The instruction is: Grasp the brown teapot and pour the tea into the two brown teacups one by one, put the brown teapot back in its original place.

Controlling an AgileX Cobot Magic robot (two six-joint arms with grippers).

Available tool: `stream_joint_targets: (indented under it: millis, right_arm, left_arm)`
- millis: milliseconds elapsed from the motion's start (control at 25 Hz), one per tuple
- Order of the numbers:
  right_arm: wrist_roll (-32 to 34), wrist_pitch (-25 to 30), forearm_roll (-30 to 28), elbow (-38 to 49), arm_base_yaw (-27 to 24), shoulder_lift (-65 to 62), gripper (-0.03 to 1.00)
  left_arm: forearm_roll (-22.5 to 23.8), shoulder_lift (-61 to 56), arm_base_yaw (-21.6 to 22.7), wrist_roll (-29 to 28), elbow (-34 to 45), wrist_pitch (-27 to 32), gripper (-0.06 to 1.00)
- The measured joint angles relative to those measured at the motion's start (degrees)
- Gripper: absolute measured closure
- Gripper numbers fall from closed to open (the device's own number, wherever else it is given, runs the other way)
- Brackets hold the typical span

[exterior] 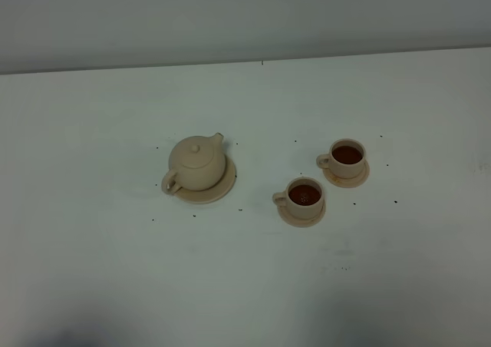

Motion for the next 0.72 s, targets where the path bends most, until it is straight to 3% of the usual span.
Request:
stream_joint_targets:
  millis: [720]
  right_arm:
    - [0.1,0.0,0.0,0.0,0.0,0.0,0.73]
  left_arm:
    - [0.0,0.0,0.0,0.0,0.0,0.0,0.95]
